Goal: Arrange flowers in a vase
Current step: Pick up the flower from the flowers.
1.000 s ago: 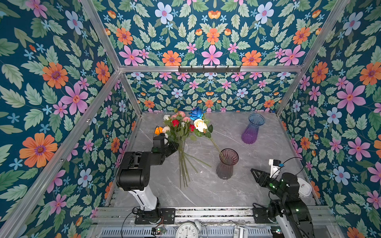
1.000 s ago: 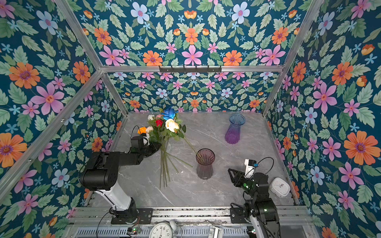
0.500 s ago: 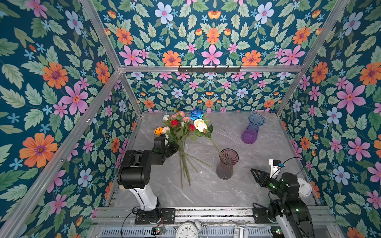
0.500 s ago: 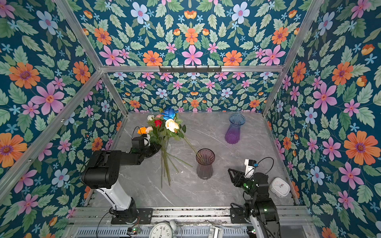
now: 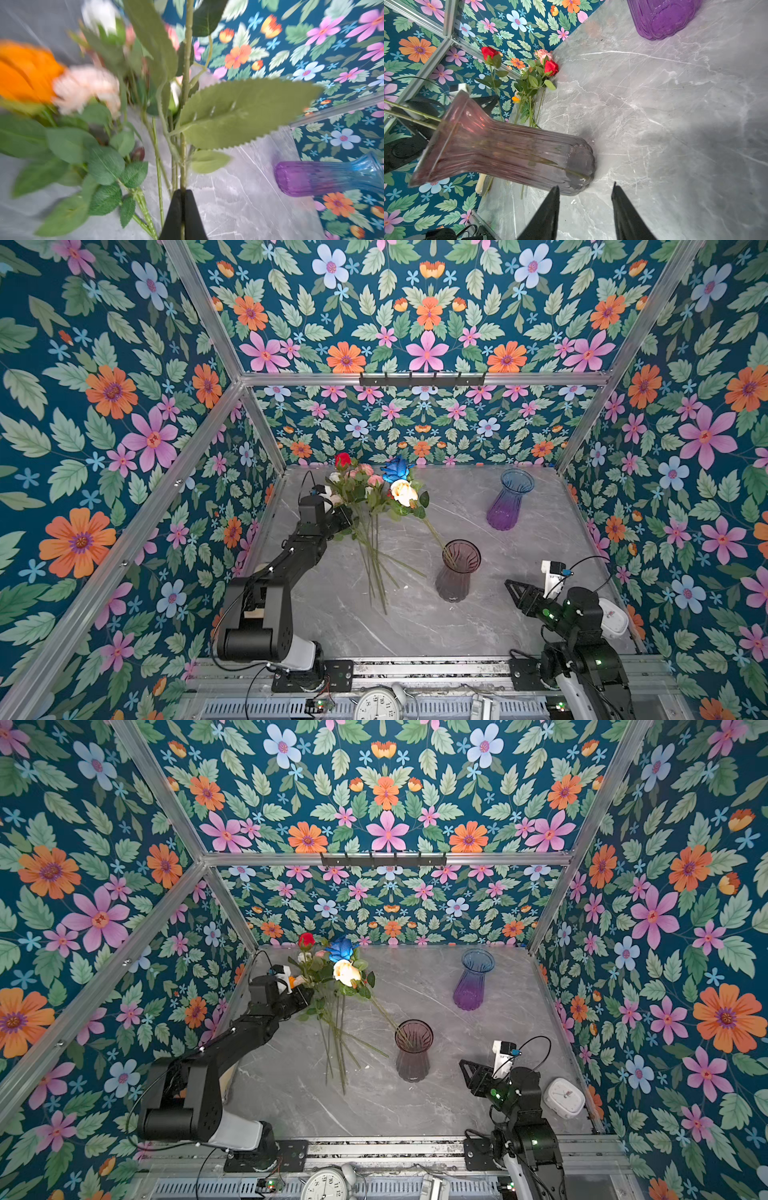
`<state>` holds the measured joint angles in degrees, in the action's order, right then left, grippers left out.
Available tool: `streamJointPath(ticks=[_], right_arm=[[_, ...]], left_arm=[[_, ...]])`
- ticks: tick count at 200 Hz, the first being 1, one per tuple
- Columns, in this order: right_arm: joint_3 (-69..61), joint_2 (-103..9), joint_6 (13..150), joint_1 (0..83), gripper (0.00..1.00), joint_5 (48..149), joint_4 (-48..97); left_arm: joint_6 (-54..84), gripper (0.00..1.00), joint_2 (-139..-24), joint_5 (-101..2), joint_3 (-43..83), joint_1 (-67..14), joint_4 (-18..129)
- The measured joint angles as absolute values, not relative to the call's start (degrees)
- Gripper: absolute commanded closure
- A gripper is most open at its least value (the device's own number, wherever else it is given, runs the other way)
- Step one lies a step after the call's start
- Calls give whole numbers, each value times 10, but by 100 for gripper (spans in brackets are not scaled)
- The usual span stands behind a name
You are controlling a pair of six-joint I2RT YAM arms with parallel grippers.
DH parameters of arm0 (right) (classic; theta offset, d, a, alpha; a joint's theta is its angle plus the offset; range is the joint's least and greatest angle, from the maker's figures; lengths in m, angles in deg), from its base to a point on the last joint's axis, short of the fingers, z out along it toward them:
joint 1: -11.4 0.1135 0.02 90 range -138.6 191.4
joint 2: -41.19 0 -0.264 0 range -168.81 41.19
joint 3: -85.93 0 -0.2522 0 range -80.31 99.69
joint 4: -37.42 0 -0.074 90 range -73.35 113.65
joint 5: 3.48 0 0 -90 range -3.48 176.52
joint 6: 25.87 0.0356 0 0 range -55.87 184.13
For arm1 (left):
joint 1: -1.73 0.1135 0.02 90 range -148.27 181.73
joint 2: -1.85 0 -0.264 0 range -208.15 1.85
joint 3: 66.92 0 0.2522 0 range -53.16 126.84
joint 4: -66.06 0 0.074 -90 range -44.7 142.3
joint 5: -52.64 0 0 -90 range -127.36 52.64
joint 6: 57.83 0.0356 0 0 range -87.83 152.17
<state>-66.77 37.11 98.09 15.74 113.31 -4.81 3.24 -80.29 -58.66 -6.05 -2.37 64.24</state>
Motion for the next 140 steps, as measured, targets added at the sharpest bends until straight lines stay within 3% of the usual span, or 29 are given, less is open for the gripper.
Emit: streamJointPath(ticks=[51, 140], right_arm=[[-668, 369, 983, 157, 57, 1133, -48], [-668, 367, 983, 157, 55, 1134, -47]], left_arm=[[76, 100, -696, -523, -48, -32, 540], [68, 100, -469, -582, -74, -72, 543]])
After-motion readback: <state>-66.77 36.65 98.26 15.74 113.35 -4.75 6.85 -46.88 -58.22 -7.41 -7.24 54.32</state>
